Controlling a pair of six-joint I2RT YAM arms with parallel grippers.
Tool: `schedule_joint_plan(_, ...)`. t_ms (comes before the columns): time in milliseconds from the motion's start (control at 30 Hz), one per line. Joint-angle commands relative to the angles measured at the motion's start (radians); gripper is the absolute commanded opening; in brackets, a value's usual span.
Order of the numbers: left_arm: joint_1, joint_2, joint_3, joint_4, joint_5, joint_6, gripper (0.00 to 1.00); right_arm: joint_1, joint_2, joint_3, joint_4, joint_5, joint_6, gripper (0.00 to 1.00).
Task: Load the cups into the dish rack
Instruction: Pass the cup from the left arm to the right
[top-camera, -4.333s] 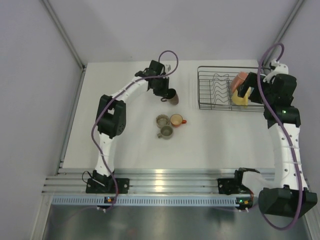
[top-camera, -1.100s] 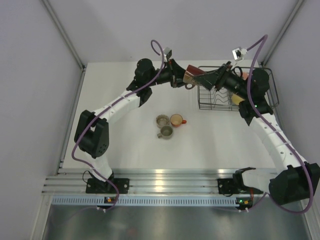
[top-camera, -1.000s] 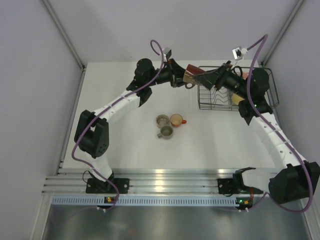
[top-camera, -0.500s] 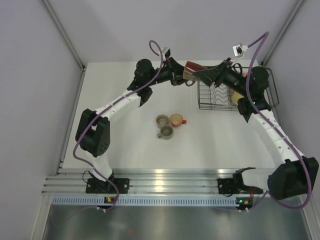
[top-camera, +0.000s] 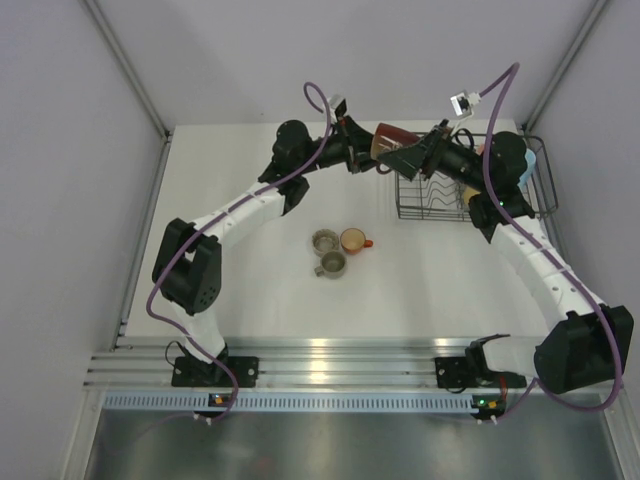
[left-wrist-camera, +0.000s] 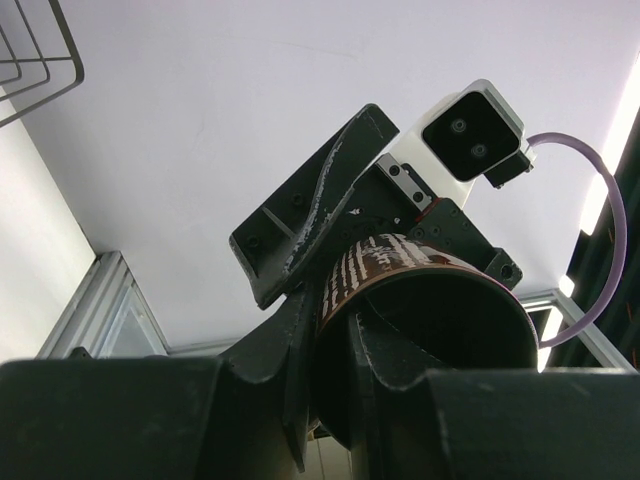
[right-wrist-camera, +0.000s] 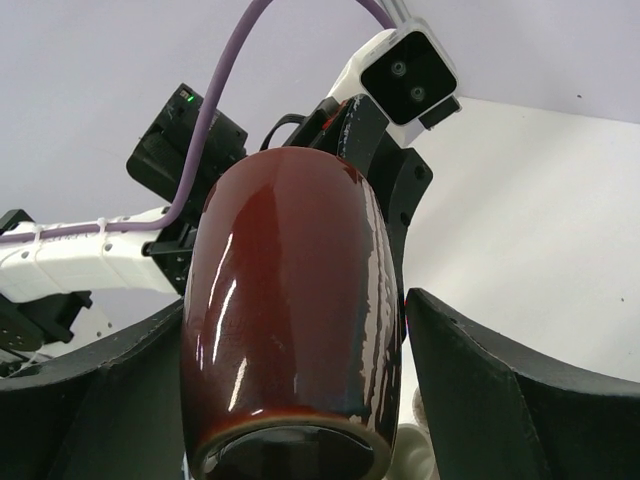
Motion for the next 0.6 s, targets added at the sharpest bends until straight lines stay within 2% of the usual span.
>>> schedule_joint_plan(0, -0.019, -0.029, 0.062, 0.15, 0.011, -0.028, 0.0, 0.014, 0.005, 0.013, -0.015, 0.018, -0.031, 0.76)
schedule_joint_plan(567, -0.019, -0.049, -0.004, 0.177, 0.005, -0.039, 0.0, -0.013, -0.038, 0.065, -0.042, 0.041, -0.046, 0.74)
